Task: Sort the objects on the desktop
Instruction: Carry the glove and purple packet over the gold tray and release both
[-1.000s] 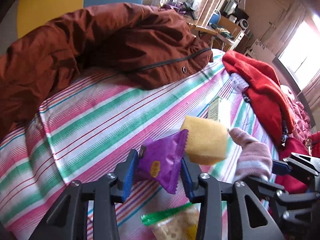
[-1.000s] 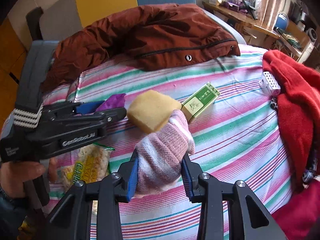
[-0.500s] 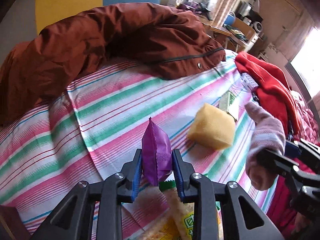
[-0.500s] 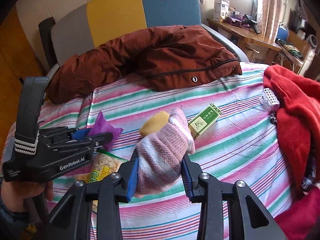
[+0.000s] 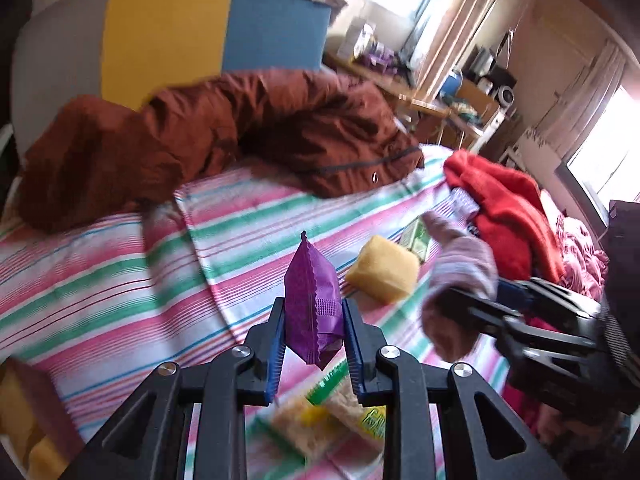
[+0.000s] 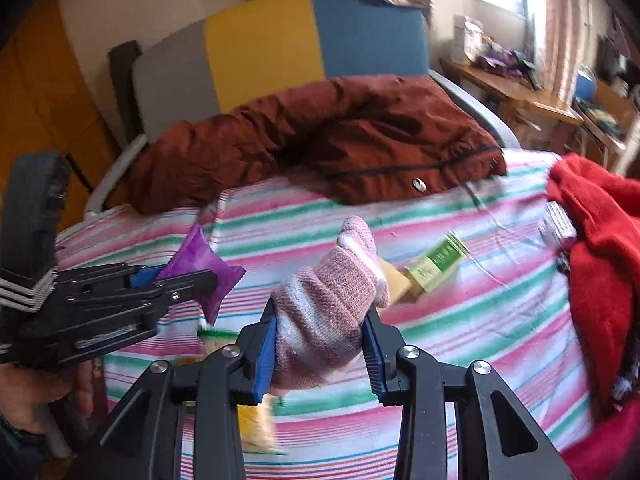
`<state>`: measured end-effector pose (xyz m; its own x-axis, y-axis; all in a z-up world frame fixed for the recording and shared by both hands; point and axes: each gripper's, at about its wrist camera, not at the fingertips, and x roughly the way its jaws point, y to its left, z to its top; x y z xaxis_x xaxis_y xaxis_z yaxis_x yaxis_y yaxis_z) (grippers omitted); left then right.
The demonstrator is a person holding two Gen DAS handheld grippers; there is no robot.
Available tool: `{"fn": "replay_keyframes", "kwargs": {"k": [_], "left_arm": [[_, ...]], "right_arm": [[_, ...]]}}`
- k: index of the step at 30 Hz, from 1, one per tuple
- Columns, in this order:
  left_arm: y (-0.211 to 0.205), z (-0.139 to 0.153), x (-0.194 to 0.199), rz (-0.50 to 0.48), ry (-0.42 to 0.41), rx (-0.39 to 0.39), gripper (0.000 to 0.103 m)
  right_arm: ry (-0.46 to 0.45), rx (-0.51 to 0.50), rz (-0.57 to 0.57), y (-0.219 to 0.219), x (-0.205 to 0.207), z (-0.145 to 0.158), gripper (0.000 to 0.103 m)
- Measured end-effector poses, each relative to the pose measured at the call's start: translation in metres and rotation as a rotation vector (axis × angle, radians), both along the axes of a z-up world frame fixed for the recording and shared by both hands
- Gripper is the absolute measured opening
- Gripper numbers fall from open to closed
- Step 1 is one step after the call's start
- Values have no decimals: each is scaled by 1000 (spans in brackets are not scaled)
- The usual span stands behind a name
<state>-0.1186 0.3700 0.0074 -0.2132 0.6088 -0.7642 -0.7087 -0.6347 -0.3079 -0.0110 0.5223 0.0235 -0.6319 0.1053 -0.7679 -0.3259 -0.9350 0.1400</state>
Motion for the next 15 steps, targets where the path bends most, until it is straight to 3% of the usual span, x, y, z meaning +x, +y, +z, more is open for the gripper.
{"fn": "replay_keyframes", "kwargs": {"k": [7, 15], "left_arm": [[-81, 41, 20, 100, 47, 84, 26], [-188, 55, 35, 268, 83, 108, 26]], "right_arm": [[75, -17, 133, -35, 2, 13, 38], [85, -23, 343, -100, 0, 22, 38]]}}
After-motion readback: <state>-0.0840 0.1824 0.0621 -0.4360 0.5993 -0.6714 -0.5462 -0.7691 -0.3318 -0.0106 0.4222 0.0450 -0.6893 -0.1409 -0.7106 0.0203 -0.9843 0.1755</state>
